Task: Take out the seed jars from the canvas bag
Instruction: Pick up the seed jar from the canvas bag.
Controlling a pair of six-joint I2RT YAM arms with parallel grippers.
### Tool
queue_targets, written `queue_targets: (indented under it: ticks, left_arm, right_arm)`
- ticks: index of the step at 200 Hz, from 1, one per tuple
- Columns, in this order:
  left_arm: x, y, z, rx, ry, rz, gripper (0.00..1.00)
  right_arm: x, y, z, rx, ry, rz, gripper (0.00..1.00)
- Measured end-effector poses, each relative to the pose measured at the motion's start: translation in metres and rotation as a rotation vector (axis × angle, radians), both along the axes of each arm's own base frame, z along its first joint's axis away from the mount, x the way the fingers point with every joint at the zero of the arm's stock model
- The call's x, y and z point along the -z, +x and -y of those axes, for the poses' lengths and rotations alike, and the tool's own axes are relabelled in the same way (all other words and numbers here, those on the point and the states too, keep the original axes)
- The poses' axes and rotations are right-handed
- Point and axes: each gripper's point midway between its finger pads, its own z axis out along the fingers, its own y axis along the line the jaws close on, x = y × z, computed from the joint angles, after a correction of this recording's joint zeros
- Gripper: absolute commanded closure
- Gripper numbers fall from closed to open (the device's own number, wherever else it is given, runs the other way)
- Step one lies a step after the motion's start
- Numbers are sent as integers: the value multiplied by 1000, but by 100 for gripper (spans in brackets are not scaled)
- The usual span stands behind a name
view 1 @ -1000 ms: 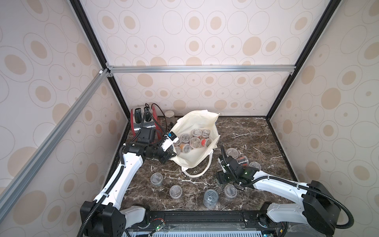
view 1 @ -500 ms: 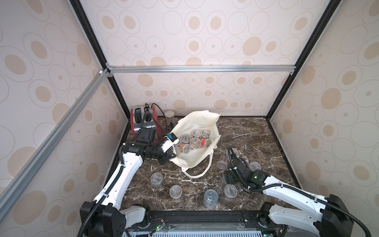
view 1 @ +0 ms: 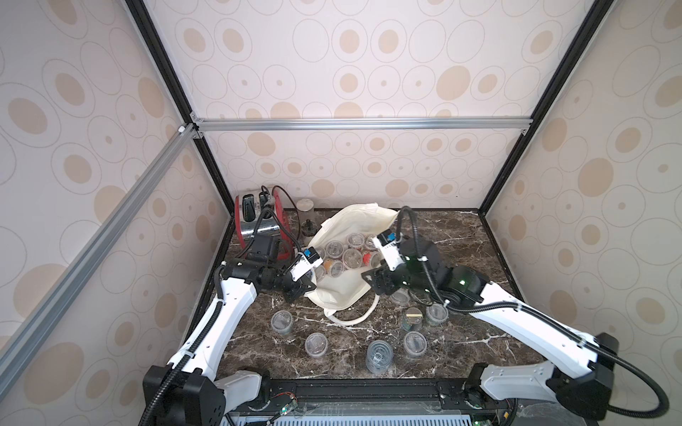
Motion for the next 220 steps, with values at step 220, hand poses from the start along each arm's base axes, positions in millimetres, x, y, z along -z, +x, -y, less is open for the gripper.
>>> queue_targets:
  ticks: [220]
  left_arm:
    - [23,-29,9,136,-3,-35,100]
  right_arm:
    - [190,133,-23,341,-240,-207,7]
